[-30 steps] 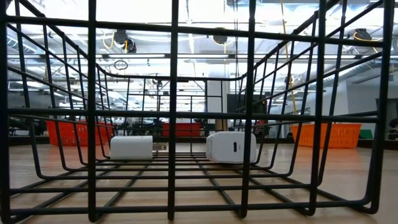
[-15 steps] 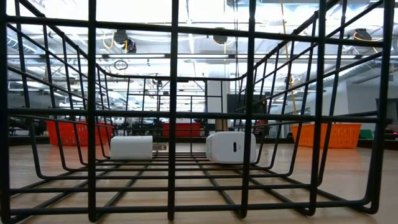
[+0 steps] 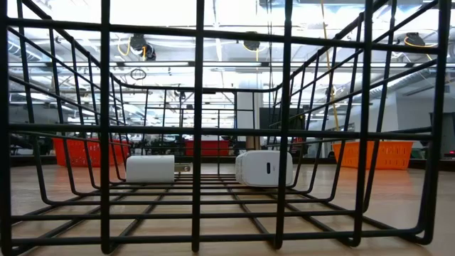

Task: Pick and place items into bin
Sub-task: Adjust the white card reader boxes to the middle top of the table

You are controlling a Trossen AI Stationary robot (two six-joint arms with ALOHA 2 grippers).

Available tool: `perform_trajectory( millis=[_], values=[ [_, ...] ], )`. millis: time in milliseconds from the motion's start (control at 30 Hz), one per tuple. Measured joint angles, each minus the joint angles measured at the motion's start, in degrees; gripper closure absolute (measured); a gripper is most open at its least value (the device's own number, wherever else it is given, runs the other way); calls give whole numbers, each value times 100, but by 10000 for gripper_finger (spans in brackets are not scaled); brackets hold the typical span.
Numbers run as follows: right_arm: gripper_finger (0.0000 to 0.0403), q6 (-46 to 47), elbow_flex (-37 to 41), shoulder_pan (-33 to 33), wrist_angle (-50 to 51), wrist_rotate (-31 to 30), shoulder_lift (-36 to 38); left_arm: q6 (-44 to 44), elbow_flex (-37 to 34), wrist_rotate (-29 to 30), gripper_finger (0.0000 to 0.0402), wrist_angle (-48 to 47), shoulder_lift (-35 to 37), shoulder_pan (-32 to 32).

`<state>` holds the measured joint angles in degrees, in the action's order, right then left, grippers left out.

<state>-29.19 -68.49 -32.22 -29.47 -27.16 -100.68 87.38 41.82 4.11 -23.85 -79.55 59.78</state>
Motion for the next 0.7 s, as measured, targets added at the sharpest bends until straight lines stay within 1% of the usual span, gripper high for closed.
perform_trajectory(
  millis=[100, 133, 167, 367, 500, 633, 700],
  values=[
    [140, 0, 0, 2, 15, 0, 0, -49, 0, 7, 373, 15, 0, -14],
    [140, 0, 0, 2, 15, -1, 0, -49, 0, 0, 387, 9, 0, -14],
    [140, 0, 0, 2, 15, -2, 0, -42, 0, -6, 392, 8, 0, -14],
    [140, 4, 2, -1, 69, -2, 0, -7, -51, -32, 398, -44, 2, -17],
    [140, 4, 2, -1, 113, -2, 0, 134, -309, -185, 394, -17, 2, -108],
    [140, 4, 2, -1, 107, -2, 0, 334, -609, -493, 397, 147, 38, -282],
    [140, 4, 2, -1, 109, -2, 0, 334, -656, -517, 394, 153, 37, -325]
  ],
)
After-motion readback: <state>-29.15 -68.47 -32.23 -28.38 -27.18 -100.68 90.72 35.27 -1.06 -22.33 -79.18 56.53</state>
